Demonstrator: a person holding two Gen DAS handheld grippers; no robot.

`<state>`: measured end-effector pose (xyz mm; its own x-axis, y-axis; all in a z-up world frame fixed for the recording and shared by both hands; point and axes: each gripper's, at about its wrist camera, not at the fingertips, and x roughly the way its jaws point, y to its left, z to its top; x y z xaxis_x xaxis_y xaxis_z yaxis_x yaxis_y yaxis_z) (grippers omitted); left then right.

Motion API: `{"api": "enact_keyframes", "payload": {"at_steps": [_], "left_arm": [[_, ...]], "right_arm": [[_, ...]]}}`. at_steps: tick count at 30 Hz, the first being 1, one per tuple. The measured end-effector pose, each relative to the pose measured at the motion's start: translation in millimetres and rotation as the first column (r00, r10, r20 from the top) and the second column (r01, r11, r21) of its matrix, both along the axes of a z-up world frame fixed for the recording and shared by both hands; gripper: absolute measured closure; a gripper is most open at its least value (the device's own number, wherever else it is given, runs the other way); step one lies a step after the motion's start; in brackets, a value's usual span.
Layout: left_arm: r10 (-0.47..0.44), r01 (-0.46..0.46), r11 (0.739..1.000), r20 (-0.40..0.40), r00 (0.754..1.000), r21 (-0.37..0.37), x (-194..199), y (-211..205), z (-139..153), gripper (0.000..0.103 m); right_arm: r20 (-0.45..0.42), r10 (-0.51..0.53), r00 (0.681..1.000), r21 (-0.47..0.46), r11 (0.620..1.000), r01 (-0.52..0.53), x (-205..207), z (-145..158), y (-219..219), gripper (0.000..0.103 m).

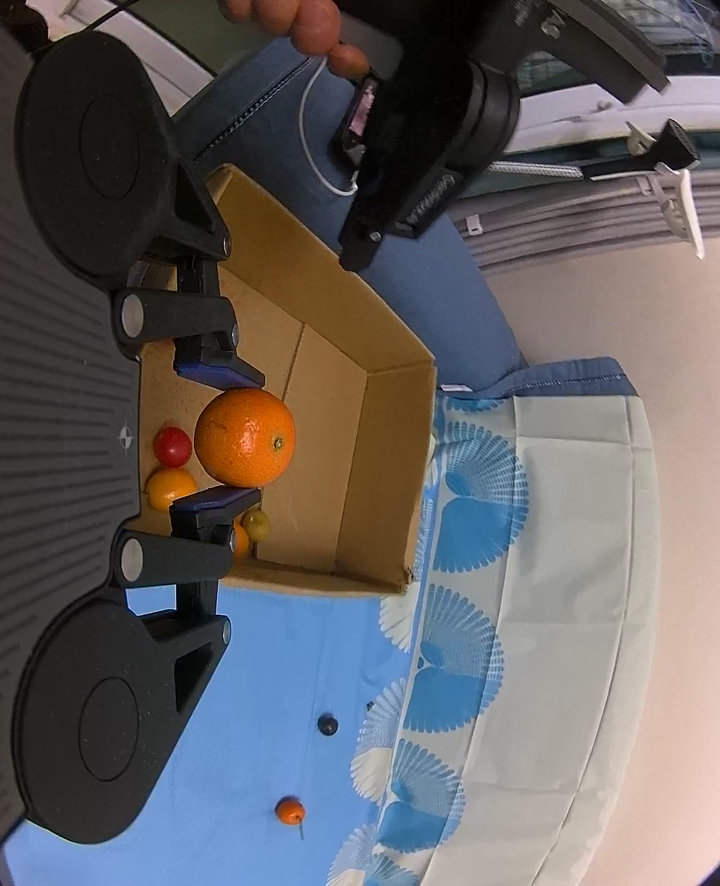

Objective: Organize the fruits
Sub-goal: 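Open the left tool over the box while the right tool releases its orange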

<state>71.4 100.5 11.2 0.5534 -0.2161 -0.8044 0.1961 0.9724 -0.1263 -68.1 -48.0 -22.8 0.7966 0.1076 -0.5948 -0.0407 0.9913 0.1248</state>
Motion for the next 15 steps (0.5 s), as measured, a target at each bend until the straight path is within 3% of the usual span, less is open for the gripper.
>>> {"api": "enact_keyframes", "payload": {"at_steps": [5,7,9,11,13,15], "left_arm": [[0.005,-0.004,0.998,-0.028,1.000,0.057,34,-18,-33,0.093],[0.005,-0.003,0.999,-0.047,0.999,0.044,41,-15,-40,0.082],[0.020,-0.018,0.999,-0.037,0.999,0.047,42,-9,-44,0.031],[0.050,-0.050,0.997,-0.007,0.999,0.063,39,-2,-45,0.005],[0.064,-0.065,0.996,0.023,0.998,0.067,35,4,-42,0.002],[0.058,-0.060,0.995,0.032,0.998,0.080,32,8,-40,0.000]], "right_arm": [[-0.039,0.038,0.999,-0.017,0.999,-0.038,38,-26,2,0.064],[-0.056,0.056,0.997,-0.021,0.998,-0.057,53,-35,2,0.063],[-0.086,0.099,0.991,-0.034,0.994,-0.103,66,-43,5,0.063],[-0.119,0.123,0.985,-0.048,0.990,-0.129,77,-51,7,0.049],[-0.121,0.116,0.986,-0.049,0.991,-0.123,81,-53,8,0.026],[-0.092,0.092,0.992,-0.039,0.995,-0.095,77,-48,6,0.021]]}}
